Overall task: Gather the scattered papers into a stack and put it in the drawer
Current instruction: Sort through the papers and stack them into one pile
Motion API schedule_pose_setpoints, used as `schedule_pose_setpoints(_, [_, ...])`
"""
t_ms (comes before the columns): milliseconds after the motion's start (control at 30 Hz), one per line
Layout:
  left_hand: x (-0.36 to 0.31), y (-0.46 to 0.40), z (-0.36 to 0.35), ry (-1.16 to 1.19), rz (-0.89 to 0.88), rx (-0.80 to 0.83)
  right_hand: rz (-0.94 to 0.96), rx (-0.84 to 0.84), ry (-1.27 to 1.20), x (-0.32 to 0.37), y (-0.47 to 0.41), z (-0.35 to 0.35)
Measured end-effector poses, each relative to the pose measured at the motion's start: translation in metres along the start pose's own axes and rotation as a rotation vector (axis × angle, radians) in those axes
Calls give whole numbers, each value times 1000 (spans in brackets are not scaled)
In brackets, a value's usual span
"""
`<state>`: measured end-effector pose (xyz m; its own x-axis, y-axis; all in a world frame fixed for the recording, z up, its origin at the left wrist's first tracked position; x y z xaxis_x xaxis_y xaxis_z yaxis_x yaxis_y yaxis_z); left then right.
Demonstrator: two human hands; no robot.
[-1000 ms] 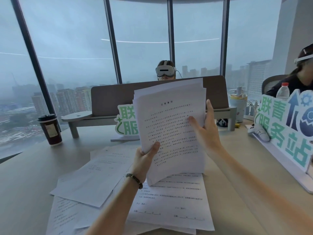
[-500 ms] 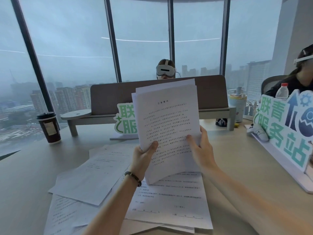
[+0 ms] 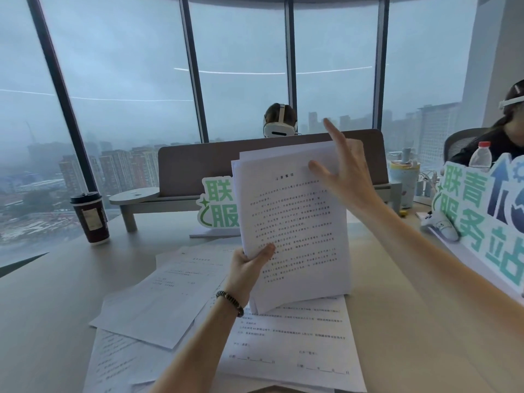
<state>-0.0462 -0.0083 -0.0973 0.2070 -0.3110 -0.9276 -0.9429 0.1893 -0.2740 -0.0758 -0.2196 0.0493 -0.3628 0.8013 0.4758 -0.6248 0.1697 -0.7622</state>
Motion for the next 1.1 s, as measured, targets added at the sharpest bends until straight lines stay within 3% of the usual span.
schedule_pose_setpoints(300, [-2,0,-1,9,24,-13,-69,-47,18,-21,-1,-5])
schedule_pose_setpoints(367, [-2,1,-2,-2,18,-15,-117,-11,-142,-26,4,-6])
schedule_pose_setpoints(500, [-5,3,-3,-3,19,-2,-390,130,-637,-47,33,-21])
schedule_pose_setpoints(667, [-6,5,-5,3,19,13,-511,245,-633,-71,89,-58])
schedule_pose_setpoints(833, [-5,3,-6,18,10,-21,-443,218,-535,-71,98,-61])
schedule_pose_setpoints(1000, [-5,1,-4,32,6,-81,-358,297,-366,-67,111,-63])
schedule_pose_setpoints(1100, [-6,1,-4,39,12,-95,-346,238,-353,-65,112,-64])
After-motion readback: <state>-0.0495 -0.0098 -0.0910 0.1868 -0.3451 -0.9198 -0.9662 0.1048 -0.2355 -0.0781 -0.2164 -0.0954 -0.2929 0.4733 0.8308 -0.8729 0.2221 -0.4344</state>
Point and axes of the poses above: each hand's wrist, its own y-axis away from the middle knuckle, its own z-axis out of the back of the hand, x = y × z, the point moved 1 cm from there along -y, towards the middle knuckle, and after that the axes turned 7 degrees about y, right-handed, at the moved point
